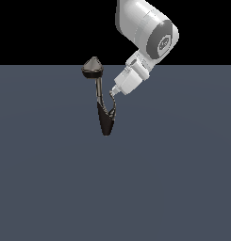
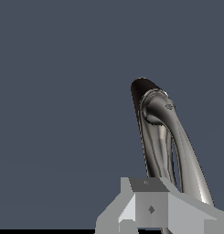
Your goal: Turn on the faucet by rotating a designated handle.
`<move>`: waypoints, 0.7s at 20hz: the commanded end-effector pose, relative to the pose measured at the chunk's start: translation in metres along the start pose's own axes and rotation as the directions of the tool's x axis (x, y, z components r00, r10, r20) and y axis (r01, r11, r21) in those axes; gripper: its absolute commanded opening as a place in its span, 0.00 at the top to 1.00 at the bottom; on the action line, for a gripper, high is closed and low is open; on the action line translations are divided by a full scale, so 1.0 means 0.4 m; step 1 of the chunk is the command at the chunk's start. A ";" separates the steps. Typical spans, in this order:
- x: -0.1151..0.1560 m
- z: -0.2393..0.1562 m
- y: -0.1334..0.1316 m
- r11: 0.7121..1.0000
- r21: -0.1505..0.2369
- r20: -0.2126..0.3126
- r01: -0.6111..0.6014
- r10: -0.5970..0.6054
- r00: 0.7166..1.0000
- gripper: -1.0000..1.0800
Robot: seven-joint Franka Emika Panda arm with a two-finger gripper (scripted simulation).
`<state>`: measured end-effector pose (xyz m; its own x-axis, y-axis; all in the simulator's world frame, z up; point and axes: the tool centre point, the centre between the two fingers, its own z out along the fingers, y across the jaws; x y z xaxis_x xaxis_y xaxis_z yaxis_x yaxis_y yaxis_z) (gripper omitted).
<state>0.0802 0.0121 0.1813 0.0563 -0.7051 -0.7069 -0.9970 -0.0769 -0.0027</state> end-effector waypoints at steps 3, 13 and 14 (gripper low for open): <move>-0.010 0.000 0.029 1.000 0.000 0.000 0.000 0.000 1.000 1.00; -0.012 -0.005 0.069 1.000 0.011 -0.005 -0.005 0.005 1.000 1.00; -0.010 -0.004 0.078 1.000 0.011 -0.005 -0.005 0.005 1.000 1.00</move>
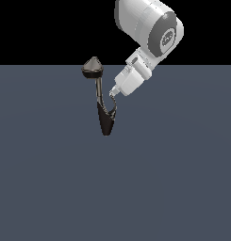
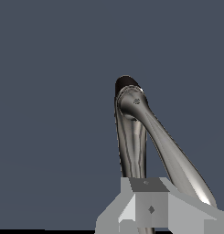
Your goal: Turn on the faucet by rotating a designated handle.
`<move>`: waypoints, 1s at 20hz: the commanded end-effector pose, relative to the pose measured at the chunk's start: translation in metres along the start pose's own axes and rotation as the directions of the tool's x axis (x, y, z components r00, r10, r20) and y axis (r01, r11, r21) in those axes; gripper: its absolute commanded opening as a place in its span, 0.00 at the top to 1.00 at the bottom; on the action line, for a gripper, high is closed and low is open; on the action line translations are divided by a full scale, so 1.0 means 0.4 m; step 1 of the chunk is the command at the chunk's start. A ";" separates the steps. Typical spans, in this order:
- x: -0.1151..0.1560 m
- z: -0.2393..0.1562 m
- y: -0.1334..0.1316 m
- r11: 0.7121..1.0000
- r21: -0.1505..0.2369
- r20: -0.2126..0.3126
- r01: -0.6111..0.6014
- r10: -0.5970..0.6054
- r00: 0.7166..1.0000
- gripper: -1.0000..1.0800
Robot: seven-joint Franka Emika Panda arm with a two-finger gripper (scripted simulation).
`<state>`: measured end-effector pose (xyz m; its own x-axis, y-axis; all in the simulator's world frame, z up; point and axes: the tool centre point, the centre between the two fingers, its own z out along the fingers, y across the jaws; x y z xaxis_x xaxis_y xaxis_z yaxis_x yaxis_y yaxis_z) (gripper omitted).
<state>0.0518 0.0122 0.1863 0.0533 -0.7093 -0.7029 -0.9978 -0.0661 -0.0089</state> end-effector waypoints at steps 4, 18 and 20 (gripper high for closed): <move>0.014 0.001 0.041 1.000 -0.004 0.002 0.000 0.000 1.000 1.00; 0.052 -0.001 0.121 1.000 -0.003 0.004 0.016 -0.016 1.000 1.00; 0.087 0.000 0.136 1.000 -0.006 0.005 0.012 -0.012 1.000 1.00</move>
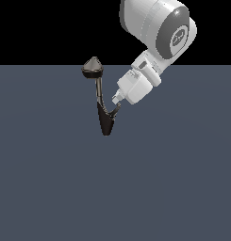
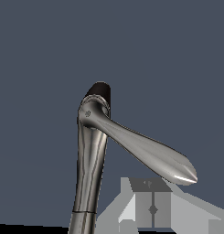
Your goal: Turn on the faucet by rotating a designated handle.
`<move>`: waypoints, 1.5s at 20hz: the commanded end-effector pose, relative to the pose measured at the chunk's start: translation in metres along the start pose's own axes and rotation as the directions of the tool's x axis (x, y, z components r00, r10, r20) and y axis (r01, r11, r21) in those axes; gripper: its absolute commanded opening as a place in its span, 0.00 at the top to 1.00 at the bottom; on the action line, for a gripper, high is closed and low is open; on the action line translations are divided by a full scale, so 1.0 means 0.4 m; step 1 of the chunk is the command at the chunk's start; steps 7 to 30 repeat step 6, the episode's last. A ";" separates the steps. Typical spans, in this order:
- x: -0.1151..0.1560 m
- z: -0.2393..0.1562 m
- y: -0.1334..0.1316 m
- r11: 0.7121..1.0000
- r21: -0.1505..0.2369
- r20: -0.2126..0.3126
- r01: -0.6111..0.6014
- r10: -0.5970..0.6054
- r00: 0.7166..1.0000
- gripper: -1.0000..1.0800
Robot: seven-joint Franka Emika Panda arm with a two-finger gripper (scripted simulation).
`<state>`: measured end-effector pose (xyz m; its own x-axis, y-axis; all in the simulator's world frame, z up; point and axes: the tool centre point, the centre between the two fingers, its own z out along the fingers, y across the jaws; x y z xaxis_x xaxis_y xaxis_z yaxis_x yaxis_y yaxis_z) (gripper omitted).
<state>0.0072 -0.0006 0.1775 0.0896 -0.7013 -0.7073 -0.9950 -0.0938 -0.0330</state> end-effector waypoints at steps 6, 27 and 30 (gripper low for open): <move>0.135 0.005 0.065 0.999 -0.009 -0.001 -0.034 0.034 0.999 1.00; 0.135 0.005 0.065 0.999 -0.009 -0.001 -0.034 0.034 0.999 1.00; 0.135 0.005 0.065 0.999 -0.009 -0.001 -0.034 0.034 0.999 1.00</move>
